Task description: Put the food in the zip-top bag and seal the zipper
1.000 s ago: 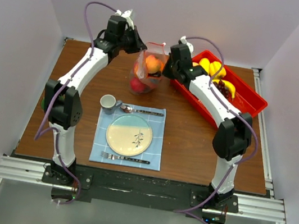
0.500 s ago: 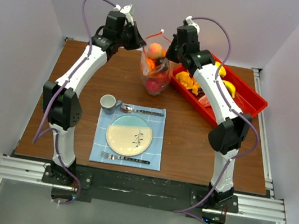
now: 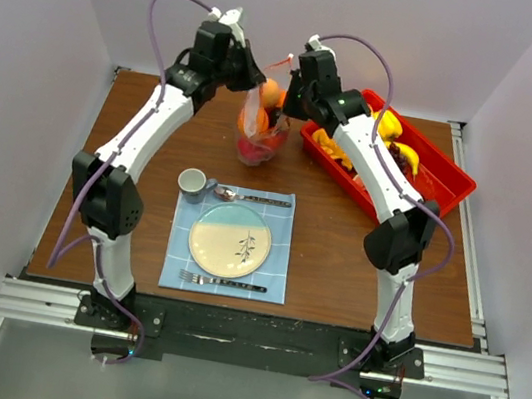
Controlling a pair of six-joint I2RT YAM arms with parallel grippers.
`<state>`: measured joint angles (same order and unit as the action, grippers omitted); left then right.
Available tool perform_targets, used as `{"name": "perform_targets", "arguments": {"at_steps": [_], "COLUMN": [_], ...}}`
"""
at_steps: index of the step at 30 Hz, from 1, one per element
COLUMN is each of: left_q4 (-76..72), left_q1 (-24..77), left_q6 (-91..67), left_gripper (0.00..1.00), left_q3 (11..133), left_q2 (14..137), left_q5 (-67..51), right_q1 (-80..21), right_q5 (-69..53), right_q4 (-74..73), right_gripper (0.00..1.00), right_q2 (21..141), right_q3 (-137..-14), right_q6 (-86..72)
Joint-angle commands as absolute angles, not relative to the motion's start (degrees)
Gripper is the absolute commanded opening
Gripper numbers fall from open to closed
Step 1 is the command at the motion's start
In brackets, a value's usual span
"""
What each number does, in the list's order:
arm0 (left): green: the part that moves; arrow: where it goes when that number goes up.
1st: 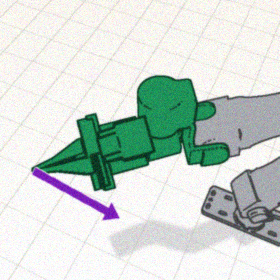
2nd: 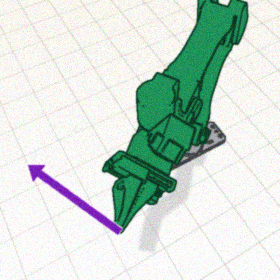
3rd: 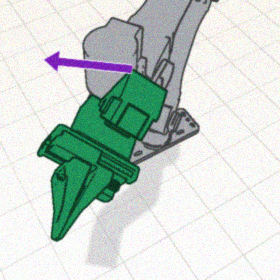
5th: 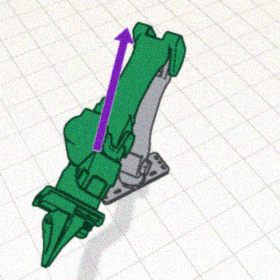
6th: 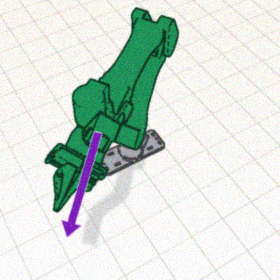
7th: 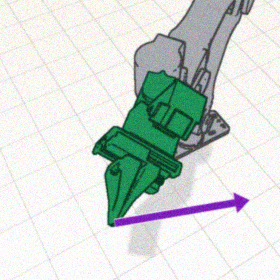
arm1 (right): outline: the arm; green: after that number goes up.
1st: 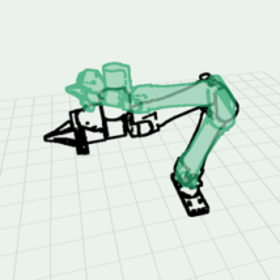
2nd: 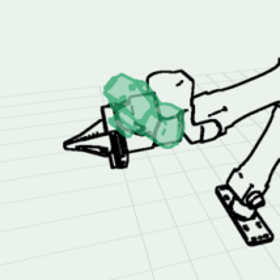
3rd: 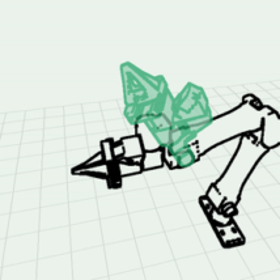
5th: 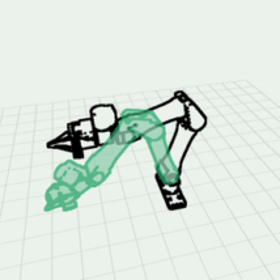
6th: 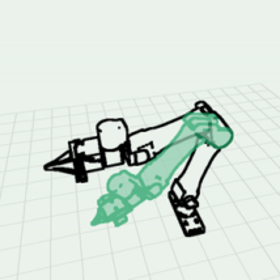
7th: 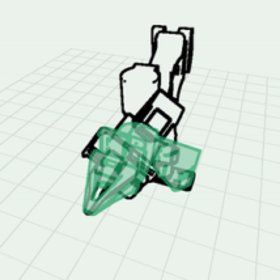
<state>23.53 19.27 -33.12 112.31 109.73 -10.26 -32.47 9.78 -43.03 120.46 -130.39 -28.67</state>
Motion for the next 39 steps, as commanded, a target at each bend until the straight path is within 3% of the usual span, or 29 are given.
{"name": "perform_targets", "arguments": {"at_steps": [1,10,21,27,39], "left_q4": [19.69,7.84,0.97,-4.65,-10.46], "left_q1": [26.02,31.46,52.11,59.5,60.82], "left_q6": [-33.21,-44.9,-53.78,-58.53,-57.74], "left_gripper": [0.0,0.0,0.0,0.0,0.0], "left_q3": [106.37,81.07,71.9,66.54,62.14], "left_q2": [99.59,82.89,77.87,78.13,83.49], "left_q5": [-7.38,-4.14,11.13,20.02,18.98], "right_q1": [-31.29,-32.61,-32.61,-32.61,-32.61], "right_q5": [7.91,11.86,12.92,12.92,14.24], "right_q4": [-42.81,-41.22,-44.21,-45.52,-45.09], "right_gripper": [0.0,0.0,0.0,0.0,0.05], "right_q2": [113.83,94.5,72.36,68.47,67.15], "right_q3": [-128.25,-107.35,-88.61,-80.52,-70.49], "right_q6": [-28.65,-29.62,-30.59,-30.59,-29.71]}}
